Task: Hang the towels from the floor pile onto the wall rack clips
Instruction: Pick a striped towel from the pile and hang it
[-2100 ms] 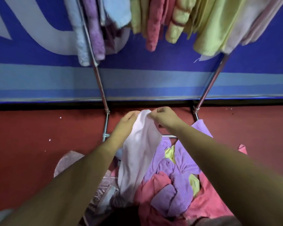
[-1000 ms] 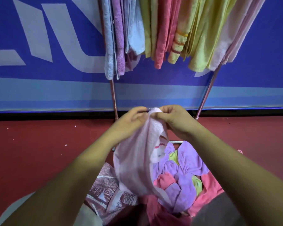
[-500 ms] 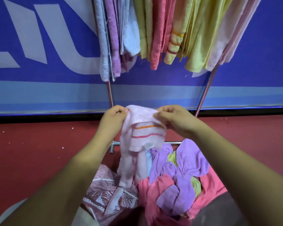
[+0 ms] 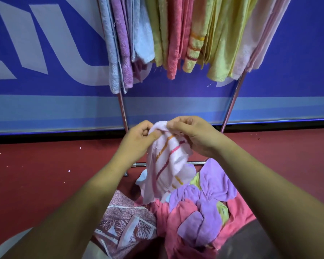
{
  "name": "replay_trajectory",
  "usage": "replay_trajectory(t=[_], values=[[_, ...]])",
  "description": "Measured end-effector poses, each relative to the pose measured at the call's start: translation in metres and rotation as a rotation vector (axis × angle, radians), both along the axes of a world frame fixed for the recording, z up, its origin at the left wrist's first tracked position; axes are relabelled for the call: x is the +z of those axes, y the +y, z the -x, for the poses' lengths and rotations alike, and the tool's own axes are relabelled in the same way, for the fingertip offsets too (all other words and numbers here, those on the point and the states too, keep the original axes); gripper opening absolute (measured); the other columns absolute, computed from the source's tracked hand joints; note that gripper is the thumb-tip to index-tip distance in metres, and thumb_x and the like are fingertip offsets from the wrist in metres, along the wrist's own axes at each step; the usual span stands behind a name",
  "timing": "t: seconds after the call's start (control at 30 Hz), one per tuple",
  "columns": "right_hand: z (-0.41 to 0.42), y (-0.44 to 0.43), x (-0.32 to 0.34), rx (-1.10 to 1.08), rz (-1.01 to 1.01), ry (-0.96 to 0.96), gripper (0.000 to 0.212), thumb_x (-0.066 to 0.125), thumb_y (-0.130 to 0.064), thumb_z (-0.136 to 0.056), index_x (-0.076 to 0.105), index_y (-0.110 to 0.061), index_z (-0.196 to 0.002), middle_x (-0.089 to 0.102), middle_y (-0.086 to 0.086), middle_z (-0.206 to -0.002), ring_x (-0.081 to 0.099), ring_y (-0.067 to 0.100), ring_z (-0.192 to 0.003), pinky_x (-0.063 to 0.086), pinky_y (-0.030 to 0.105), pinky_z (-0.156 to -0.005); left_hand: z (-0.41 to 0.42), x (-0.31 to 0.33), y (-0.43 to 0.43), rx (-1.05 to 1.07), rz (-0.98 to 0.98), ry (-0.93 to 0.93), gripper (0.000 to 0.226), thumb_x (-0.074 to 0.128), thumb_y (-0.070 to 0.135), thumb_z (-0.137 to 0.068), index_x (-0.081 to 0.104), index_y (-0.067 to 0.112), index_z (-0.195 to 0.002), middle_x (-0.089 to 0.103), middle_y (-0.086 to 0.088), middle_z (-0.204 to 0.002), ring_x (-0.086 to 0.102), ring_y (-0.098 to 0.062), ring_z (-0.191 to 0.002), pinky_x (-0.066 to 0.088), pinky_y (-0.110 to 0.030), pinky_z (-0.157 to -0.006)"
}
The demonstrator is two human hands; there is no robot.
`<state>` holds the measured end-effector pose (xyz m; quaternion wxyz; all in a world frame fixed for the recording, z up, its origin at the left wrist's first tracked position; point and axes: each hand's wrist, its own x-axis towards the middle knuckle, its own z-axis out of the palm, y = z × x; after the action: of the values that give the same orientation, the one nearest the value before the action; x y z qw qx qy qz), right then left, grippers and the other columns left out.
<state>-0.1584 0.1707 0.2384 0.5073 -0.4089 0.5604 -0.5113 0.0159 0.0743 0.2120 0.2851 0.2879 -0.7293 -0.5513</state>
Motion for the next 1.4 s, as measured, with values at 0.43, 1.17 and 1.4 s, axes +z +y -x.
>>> replay_trajectory(t=[0.43,1.17,1.4], values=[[0.000,-0.001,0.001,-0.107,0.141,-0.196,0.014,0.065,-0.010,-0.092,0.067,0.003,-0.092,0.062,0.020,-0.086,0.057,0.028,-0.078,0.045,0.036,-0.074,0.003,0.007,0.006,-0.079,0.056,-0.011,0.018,0.060,0.020,-0.089,0.064,0.003,-0.091,0.060,-0.002,-0.082,0.051,-0.009,-0.079,0.040,-0.029,-0.076],[0.005,0.003,-0.005,-0.053,0.059,0.122,0.014,0.078,-0.014,-0.084,0.068,-0.011,-0.076,0.065,0.005,-0.071,0.055,0.015,-0.067,0.044,0.025,-0.067,-0.009,0.014,-0.010,-0.041,0.015,-0.051,0.013,0.063,0.026,-0.095,0.069,0.017,-0.103,0.075,-0.008,-0.095,0.064,-0.010,-0.081,0.050,-0.029,-0.078],[0.005,-0.002,-0.020,0.128,-0.054,0.659,0.024,0.084,-0.025,-0.076,0.066,-0.010,-0.075,0.061,-0.004,-0.067,0.051,0.010,-0.065,0.046,0.033,-0.063,-0.012,0.015,-0.016,0.141,0.045,0.065,0.041,0.057,0.043,-0.092,0.062,0.002,-0.093,0.058,-0.006,-0.083,0.052,-0.015,-0.080,0.040,-0.037,-0.076]])
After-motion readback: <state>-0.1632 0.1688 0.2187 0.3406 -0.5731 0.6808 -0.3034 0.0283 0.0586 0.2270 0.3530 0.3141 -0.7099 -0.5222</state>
